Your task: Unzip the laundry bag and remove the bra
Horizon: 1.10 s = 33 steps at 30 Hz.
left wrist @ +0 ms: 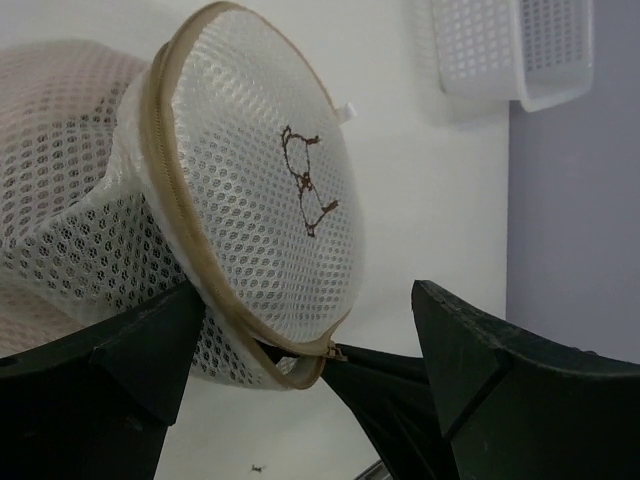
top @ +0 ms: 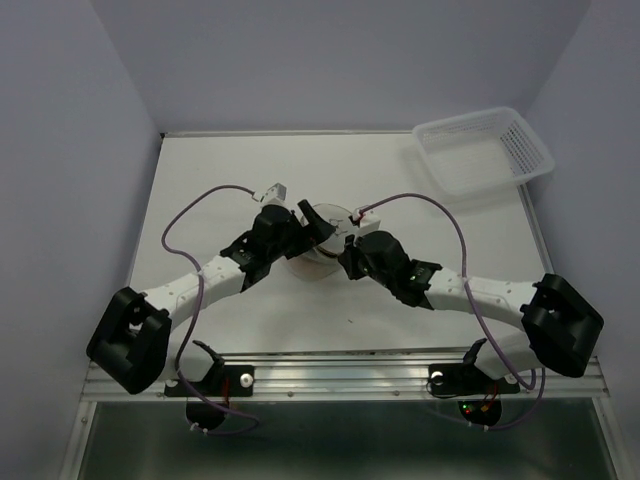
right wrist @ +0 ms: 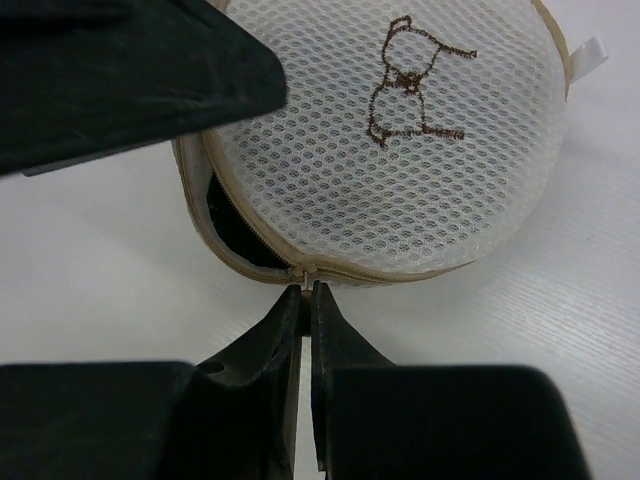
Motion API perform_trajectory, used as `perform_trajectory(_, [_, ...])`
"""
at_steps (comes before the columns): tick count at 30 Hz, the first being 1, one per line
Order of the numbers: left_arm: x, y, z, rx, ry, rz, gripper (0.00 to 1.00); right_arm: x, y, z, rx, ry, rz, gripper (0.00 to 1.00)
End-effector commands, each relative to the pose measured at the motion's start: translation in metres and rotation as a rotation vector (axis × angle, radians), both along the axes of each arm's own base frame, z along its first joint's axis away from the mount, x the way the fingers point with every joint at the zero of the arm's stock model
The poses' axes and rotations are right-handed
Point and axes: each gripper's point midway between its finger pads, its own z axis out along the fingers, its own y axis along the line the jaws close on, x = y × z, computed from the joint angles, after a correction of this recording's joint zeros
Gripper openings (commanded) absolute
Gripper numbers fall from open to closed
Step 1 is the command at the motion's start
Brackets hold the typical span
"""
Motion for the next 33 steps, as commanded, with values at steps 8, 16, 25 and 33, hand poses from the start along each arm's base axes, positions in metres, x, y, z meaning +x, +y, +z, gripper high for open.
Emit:
perform_trajectory(8, [0.011, -0.013, -0.025, 0.062, 0.033, 0.047, 0.28, 0.007, 0.021, 0.032, 0.056, -0.086, 0.000, 0.01])
perform_trajectory(16, [0.012, 0.008, 0.006, 0.104, -0.056, 0.058, 0.00, 0.013, -0.019, 0.023, -0.051, -0.130, -0.116, 0.01])
perform_trajectory(25, [0.013, 0.058, 0.012, 0.138, -0.092, -0.019, 0.00, 0.033, -0.101, 0.020, -0.038, -0.104, -0.309, 0.01])
perform_trajectory(33, [0.024, 0.086, -0.002, 0.241, -0.075, -0.028, 0.00, 0.031, -0.093, 0.042, 0.021, -0.090, -0.206, 0.01])
